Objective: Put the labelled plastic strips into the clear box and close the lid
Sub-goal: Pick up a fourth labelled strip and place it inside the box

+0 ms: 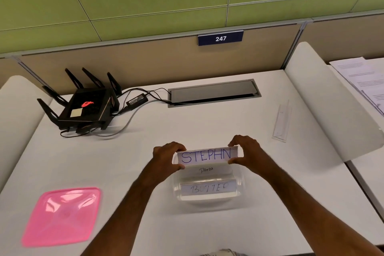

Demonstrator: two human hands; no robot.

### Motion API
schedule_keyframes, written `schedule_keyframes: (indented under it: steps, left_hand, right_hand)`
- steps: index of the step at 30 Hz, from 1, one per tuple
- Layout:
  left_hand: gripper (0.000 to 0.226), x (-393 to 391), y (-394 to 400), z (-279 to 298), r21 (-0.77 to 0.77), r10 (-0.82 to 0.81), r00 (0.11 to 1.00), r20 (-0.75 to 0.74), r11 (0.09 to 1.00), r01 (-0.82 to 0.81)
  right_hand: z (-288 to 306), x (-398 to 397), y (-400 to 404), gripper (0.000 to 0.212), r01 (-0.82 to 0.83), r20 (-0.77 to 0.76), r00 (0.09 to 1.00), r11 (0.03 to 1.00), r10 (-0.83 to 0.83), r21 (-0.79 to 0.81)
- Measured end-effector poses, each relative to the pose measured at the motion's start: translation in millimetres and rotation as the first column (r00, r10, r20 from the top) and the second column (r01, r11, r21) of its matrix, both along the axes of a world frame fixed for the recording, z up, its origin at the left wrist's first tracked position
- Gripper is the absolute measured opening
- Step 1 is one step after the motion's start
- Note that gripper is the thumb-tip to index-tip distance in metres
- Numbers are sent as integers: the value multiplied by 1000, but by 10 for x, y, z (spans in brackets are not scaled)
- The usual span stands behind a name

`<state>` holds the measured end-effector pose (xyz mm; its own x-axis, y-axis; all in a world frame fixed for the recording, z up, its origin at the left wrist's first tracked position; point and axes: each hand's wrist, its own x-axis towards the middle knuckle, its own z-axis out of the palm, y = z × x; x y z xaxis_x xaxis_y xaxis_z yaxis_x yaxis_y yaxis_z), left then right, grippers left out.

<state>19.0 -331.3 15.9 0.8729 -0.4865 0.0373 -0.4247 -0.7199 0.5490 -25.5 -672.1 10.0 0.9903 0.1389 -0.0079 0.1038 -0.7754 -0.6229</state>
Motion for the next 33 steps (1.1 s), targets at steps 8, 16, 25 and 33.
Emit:
schedule_keyframes:
  steps: [8,16,25,33]
  left_hand:
    - [41,-237,90,-277,113,21,999,49,993,-26]
    - [27,-329,75,-282,201,5,994,111,979,-27]
    - [13,-234,-117,-234,485,-209,973,101,864,135]
    - [12,-274,-127,-357,557,-153,986,64,825,92]
  right_hand:
    - [-202,-168,126,36,-96,85,990,977,114,-189]
    - [-239,-204,237,16,-141,100,977,926,187,-350]
    - [-322,-281,330,15,-179,23,975,841,221,-511]
    - [-418,-250,452,26,-154,45,976,817,214,-556]
